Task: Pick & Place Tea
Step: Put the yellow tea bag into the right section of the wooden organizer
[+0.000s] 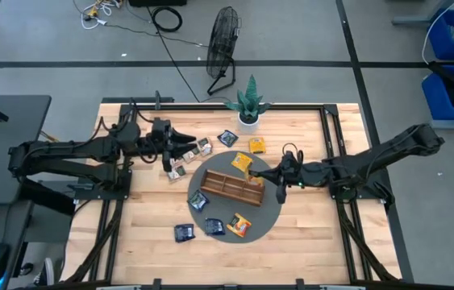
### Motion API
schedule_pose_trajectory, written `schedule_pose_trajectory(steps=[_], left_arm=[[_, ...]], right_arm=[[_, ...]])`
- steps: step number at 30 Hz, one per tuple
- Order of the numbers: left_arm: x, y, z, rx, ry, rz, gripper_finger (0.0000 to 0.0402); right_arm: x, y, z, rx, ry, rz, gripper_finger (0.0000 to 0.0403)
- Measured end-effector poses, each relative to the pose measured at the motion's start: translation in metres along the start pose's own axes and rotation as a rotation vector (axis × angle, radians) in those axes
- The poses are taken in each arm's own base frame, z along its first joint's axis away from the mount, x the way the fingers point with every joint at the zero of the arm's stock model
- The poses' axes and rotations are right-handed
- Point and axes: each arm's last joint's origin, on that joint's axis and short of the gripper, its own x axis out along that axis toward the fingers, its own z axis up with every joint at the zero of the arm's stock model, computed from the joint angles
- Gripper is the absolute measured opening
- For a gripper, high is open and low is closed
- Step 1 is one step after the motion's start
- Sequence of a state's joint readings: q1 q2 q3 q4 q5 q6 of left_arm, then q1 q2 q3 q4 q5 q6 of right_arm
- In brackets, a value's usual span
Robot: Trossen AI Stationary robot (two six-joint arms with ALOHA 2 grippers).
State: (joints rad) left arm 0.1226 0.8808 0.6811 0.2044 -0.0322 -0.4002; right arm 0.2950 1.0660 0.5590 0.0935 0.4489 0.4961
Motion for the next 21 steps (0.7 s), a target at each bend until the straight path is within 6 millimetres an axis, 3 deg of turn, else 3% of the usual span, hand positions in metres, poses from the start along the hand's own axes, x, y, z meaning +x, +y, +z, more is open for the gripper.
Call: schedule_pose_trajectory(steps=[6, 21], left_arm=[[0.0, 0.0, 0.0, -0.019, -0.01, 0.016, 0.0142], [0.0, 0.001, 0.001, -0.046, -0.026, 0.044, 0.0142]], right_arm=[[0.002, -0.011, -0.024, 0.009, 0.016, -0.014, 0.0], [0.02, -0.015, -0.046, -0.043, 0.039, -0.037, 0.0]])
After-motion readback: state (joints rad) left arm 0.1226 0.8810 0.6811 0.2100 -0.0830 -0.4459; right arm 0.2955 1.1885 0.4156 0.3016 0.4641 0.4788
